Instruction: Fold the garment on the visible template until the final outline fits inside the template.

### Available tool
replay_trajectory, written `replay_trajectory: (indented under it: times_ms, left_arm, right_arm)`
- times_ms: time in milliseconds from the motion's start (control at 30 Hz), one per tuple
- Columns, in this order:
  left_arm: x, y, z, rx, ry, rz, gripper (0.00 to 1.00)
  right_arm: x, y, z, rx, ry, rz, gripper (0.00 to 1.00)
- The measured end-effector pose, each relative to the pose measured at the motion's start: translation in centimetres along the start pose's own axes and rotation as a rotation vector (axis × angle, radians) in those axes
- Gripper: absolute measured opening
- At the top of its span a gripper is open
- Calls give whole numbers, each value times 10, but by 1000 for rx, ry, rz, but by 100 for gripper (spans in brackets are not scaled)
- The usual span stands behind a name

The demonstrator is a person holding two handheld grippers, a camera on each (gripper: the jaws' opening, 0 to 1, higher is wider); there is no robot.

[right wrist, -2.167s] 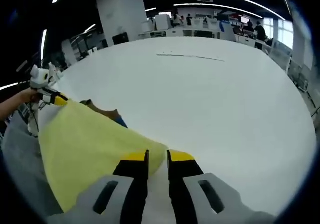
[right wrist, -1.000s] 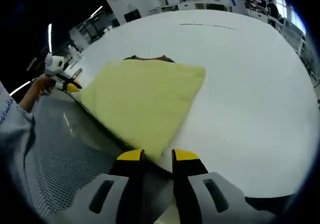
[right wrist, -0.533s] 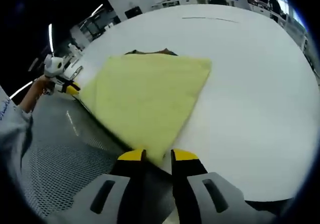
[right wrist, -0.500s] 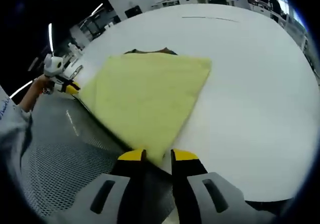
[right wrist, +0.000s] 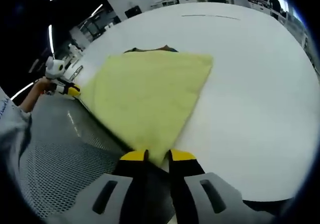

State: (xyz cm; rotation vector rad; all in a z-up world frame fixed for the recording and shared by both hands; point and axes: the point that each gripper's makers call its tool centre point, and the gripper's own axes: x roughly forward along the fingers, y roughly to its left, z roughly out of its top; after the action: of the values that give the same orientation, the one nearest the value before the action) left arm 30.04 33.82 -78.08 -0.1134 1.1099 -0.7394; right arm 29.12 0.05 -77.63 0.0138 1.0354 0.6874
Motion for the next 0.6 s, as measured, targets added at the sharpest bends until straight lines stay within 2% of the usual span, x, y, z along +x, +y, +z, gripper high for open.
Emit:
replay_trajectory:
  times_ms: [167, 367, 600]
  left_arm:
    - [-5, -6, 1, 19, -6, -5, 0]
    - [-12, -9, 4, 21, -32, 2, 0]
    - [-3, -6, -11, 16, 28, 22, 0]
  right_arm:
    - [-5, -2, 5, -25, -32, -26, 7]
    - [-13, 0, 10, -20, -55, -23, 3]
    - [-9, -4, 2, 14, -25, -34, 2]
